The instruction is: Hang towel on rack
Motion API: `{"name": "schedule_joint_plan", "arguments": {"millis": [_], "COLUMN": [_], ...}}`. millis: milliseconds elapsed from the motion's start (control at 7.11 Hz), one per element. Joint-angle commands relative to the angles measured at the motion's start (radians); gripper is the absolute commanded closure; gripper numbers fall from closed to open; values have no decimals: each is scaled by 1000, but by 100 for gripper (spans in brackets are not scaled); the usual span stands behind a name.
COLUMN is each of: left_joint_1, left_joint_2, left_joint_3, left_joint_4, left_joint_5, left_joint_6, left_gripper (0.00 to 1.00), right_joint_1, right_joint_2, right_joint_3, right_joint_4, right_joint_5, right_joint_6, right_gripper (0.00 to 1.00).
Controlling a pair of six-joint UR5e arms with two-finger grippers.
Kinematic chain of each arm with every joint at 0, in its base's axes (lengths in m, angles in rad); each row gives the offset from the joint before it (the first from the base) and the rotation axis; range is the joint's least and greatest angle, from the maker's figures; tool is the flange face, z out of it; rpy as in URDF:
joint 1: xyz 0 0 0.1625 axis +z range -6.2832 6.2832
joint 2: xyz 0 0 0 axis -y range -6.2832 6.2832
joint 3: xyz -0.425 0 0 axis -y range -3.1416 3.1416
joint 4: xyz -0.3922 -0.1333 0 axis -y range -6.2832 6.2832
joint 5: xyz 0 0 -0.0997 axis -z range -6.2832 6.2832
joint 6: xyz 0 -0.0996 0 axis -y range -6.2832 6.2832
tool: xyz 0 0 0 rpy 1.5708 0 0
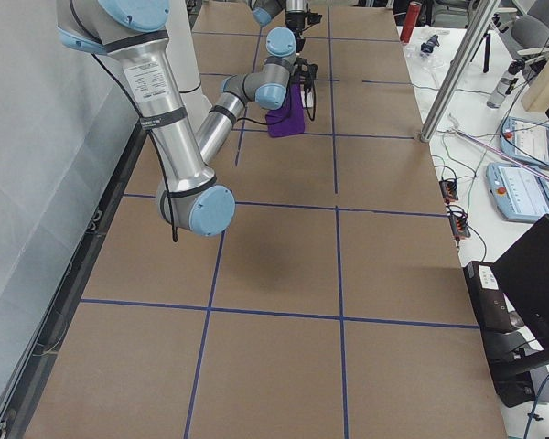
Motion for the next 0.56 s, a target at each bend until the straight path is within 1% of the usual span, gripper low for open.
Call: {"name": "schedule_joint_plan", "arguments": {"millis": [0,281,422], "left_joint_1": [-75,-170,-184], "left_joint_2": [166,271,303], "left_joint_3": [-54,-57,-52], "left_joint_4": [-4,-4,-7], "left_joint_5": [-5,-15,-15], "left_joint_6": [179,385,456], "left_gripper": [100,100,100], "right_joint_1": [38,65,71], "right_joint_2": [-45,-82,-90], "right_joint_3": [-5,-16,-16], "right_joint_4": [-1,-1,-1], "right_joint_5": [-4,-6,-6], "right_joint_6": [-6,-79,-79], "right_gripper": [0,0,0]}}
